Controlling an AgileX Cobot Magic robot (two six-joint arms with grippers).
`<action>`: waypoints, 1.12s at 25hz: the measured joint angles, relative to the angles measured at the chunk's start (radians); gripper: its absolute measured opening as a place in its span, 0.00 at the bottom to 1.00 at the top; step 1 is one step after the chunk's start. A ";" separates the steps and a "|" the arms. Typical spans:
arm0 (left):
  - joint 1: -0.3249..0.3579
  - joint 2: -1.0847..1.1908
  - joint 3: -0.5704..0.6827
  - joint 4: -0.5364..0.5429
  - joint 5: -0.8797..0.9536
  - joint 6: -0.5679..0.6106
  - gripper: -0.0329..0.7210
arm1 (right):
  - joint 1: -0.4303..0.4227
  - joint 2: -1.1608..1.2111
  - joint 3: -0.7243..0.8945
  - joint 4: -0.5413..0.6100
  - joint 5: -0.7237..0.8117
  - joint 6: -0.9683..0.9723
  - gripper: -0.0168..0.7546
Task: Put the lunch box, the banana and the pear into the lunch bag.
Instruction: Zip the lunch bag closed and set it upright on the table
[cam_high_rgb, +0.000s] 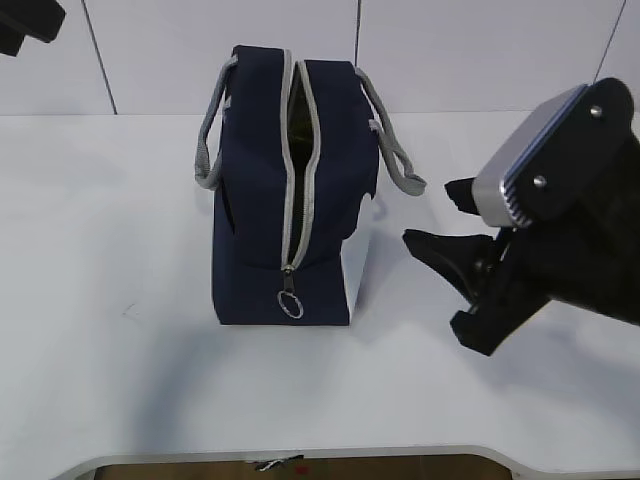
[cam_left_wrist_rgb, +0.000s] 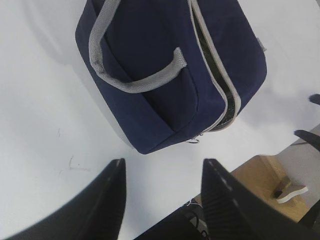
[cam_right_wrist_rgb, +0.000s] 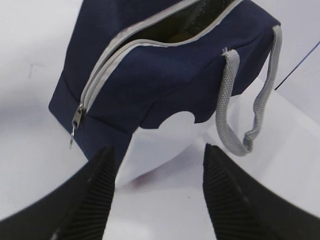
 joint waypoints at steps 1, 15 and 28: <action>0.000 0.000 0.000 0.000 0.000 0.000 0.53 | 0.000 0.030 0.000 -0.011 -0.035 0.037 0.62; 0.000 0.000 0.000 0.000 0.000 0.000 0.52 | 0.003 0.356 0.022 -0.312 -0.425 0.473 0.62; 0.000 0.000 0.000 0.000 0.000 -0.012 0.52 | 0.003 0.568 0.049 -0.389 -0.674 0.591 0.62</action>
